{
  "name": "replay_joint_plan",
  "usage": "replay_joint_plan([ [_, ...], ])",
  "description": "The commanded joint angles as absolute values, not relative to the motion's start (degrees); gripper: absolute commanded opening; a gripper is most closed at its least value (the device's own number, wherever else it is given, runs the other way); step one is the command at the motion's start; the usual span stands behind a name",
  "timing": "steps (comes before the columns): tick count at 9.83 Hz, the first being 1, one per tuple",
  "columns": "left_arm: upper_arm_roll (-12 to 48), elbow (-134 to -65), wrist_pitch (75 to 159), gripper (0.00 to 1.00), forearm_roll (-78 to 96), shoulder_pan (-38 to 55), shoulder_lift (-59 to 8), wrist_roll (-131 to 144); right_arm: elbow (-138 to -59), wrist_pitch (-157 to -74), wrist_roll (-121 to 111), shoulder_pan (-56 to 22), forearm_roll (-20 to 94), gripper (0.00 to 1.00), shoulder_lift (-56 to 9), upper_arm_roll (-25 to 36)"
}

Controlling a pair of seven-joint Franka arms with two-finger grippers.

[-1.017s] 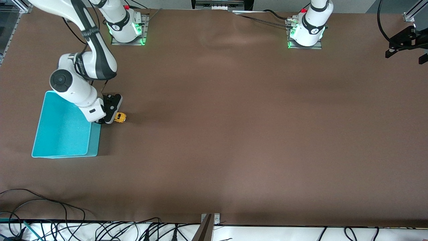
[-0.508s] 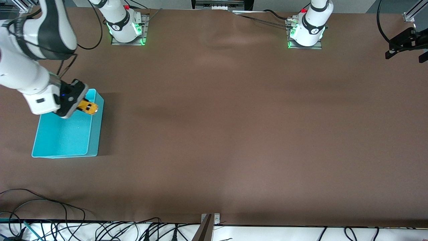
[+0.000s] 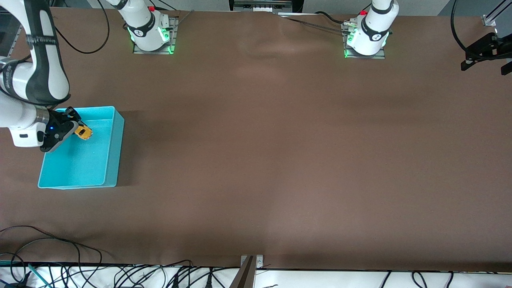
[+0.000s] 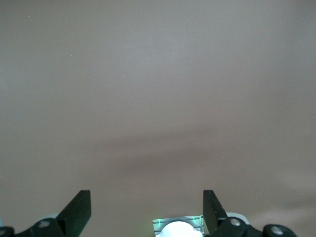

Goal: Wind up and store yellow beetle car
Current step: 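Lift the car with the right gripper and lower it into the bin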

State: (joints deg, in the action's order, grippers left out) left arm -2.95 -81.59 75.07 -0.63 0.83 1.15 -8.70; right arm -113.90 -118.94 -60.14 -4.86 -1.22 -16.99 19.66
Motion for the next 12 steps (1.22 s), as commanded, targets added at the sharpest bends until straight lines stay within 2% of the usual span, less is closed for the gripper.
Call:
replay_joint_plan([
  [1, -3.1, -79.6, 73.7, 1.0, 0.7, 1.8, -0.2, -8.0, -115.3, -123.6, -60.6, -1.3, -0.4, 0.0, -20.7, 20.0],
  [4, -3.1, -79.6, 73.7, 1.0, 0.7, 2.2, -0.2, -8.0, -115.3, -125.1, -60.7, 0.2, 2.2, 0.0, -25.1, 20.0],
  [7, -2.8, -81.1, 73.8, 1.0, 1.7, 2.1, -0.8, -8.2, -115.1, -125.2, -60.7, 0.3, 2.5, 0.0, -25.9, 20.0],
  [8, -1.1, -85.5, 75.8, 1.0, 1.8, 2.0, 2.3, -7.9, -114.9, -125.2, -60.6, 0.2, 2.5, 0.14, -25.9, 20.0],
  [9, -0.4, -88.6, 78.0, 1.0, 1.8, 1.6, 4.5, -7.9, -114.6, -124.9, -60.3, 0.1, 2.6, 0.74, -25.8, 20.0],
  [11, -0.3, -91.1, 79.6, 1.0, 1.7, 1.4, 6.2, -7.9, -111.1, -120.7, -59.2, -0.4, 3.1, 0.89, -23.0, 19.7],
  [12, -0.2, -90.4, 79.6, 1.0, 1.6, 1.4, 5.7, -8.0, -105.7, -114.4, -54.7, -0.7, 3.1, 0.96, -20.4, 18.1],
])
